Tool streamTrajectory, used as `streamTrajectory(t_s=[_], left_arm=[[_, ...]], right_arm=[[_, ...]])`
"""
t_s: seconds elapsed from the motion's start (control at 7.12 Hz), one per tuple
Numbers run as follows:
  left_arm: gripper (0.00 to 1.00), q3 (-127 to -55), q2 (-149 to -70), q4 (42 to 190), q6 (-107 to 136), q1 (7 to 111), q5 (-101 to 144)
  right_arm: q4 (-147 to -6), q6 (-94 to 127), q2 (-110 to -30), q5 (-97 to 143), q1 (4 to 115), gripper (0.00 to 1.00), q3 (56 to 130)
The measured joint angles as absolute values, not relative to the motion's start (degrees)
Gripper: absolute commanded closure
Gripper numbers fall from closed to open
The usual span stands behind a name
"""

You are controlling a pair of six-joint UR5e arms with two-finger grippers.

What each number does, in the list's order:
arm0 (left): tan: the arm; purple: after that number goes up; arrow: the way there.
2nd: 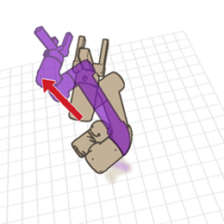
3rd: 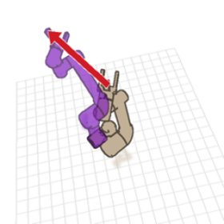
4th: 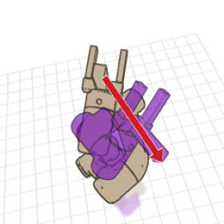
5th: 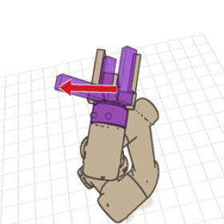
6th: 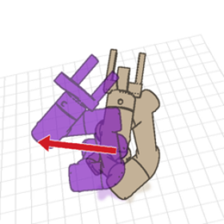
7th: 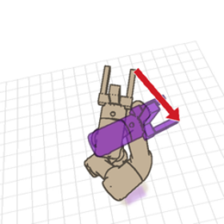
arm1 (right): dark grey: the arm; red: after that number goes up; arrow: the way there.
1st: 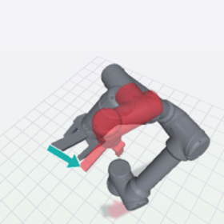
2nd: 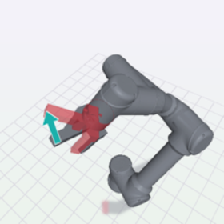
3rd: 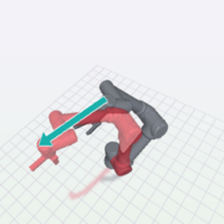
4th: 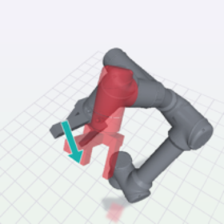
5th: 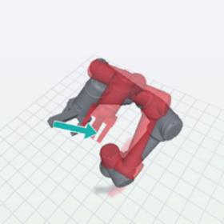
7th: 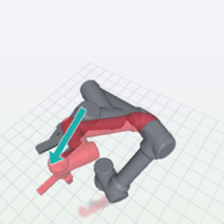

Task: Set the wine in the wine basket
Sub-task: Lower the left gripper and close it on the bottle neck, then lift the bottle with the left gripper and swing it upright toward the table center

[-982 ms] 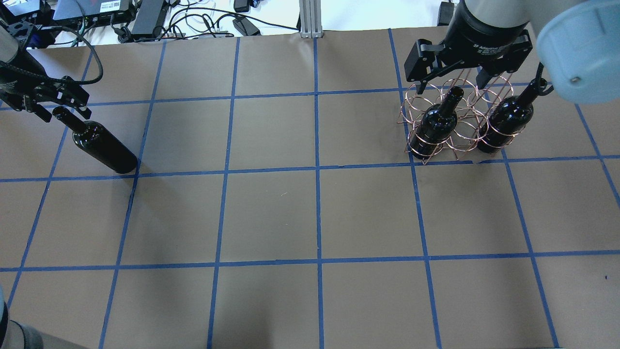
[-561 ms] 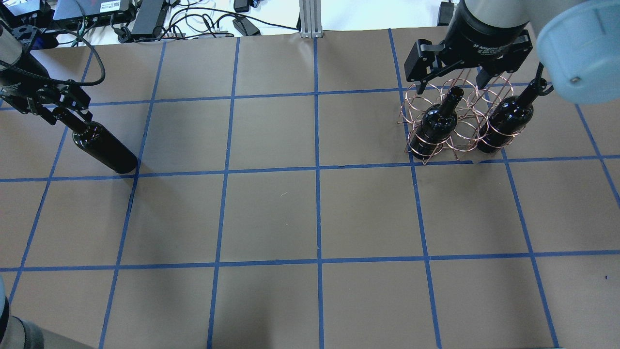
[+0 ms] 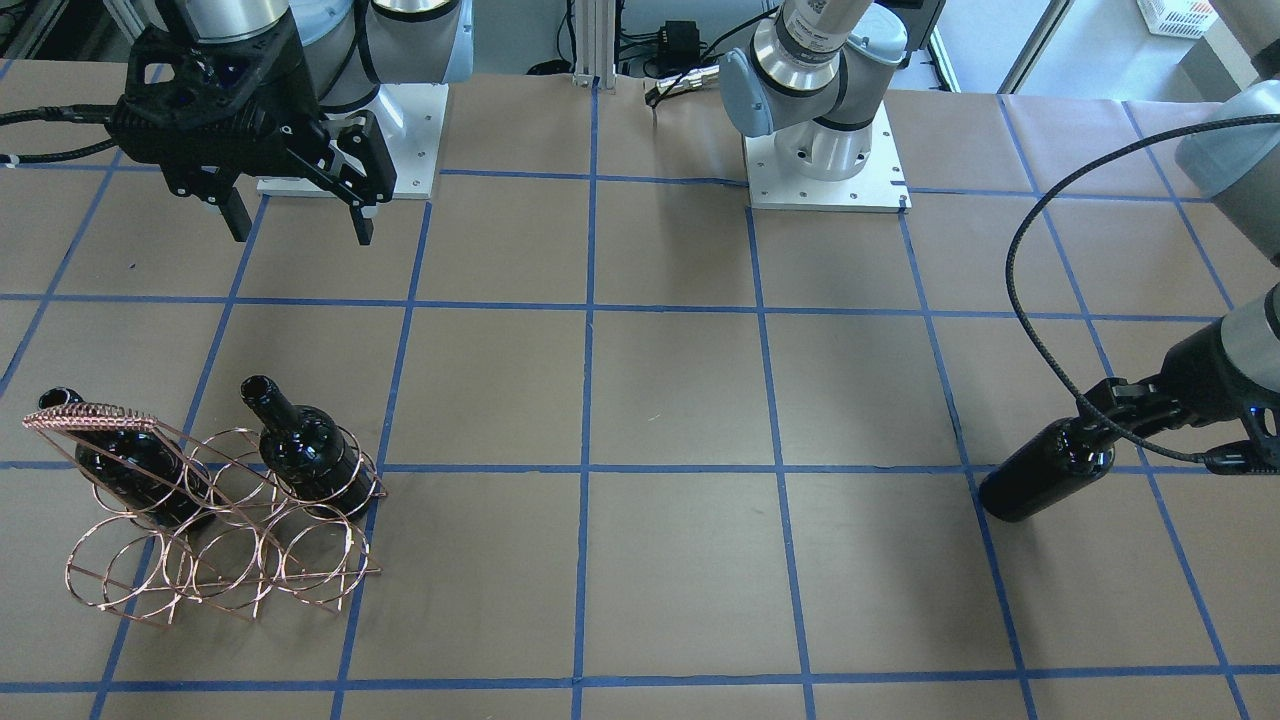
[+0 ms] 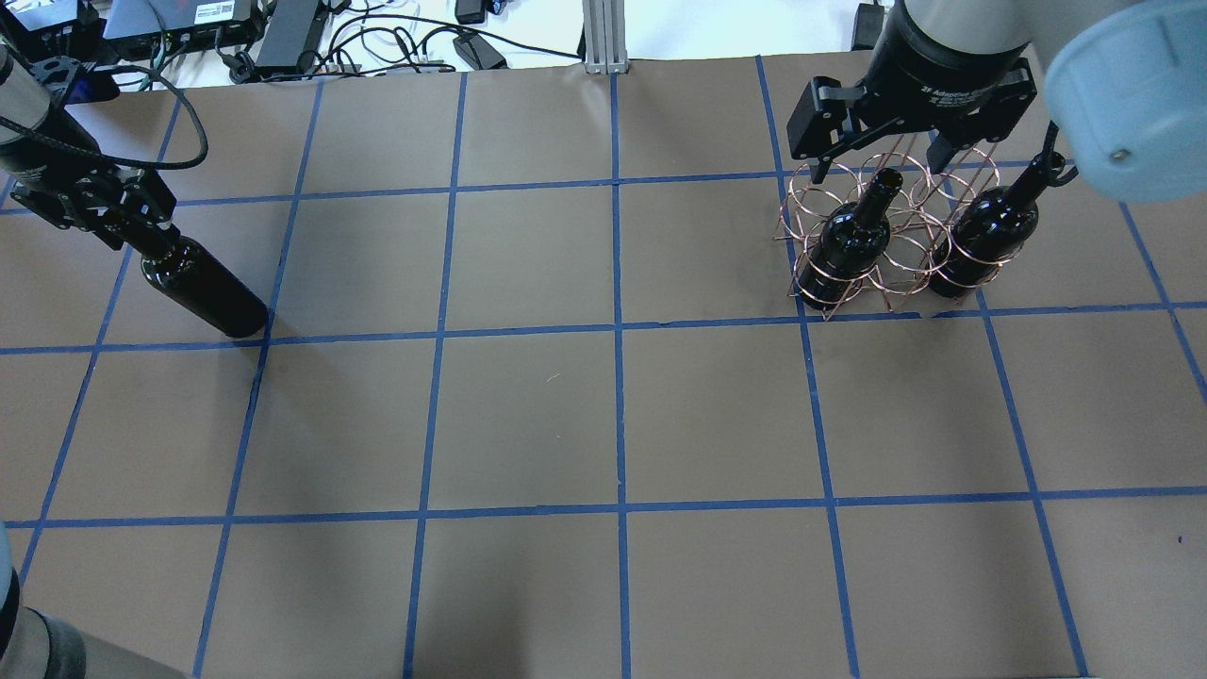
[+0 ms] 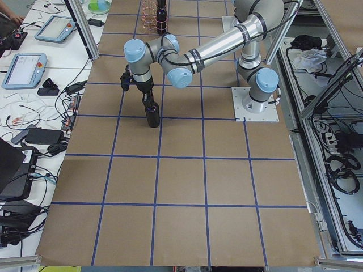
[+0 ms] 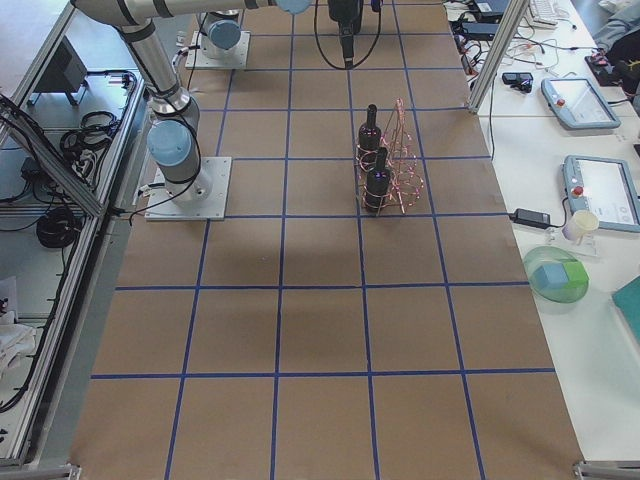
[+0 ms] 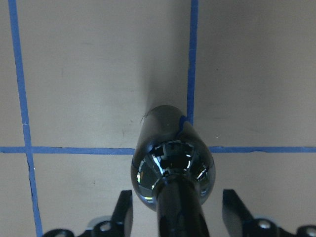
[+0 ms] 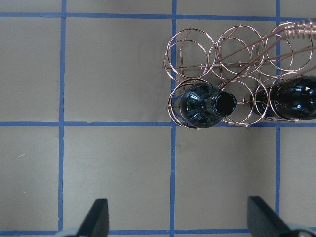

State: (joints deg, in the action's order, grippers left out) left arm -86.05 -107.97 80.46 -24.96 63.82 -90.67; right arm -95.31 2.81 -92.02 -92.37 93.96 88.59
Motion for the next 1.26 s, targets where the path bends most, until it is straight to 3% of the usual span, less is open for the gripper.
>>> streamTrajectory(t_s=[0.14,0.28,1.26], left_arm=[[0.8,-86.04,-107.99,80.9,-24.96,63.81,-90.71],[1.0,-86.03,-108.04,81.05,-24.96,63.81,-91.16],[1.0,-85.13,-105.5,81.27,-22.29,67.27,-92.67]], right_arm=[[-95.34,2.81,-92.02,-92.37,93.95,0.0,88.59],[-95.35,2.81,-92.02,-92.37,93.95,0.0,88.59],[-95.27,2.81,-92.02,-92.37,93.95,0.0,88.59]])
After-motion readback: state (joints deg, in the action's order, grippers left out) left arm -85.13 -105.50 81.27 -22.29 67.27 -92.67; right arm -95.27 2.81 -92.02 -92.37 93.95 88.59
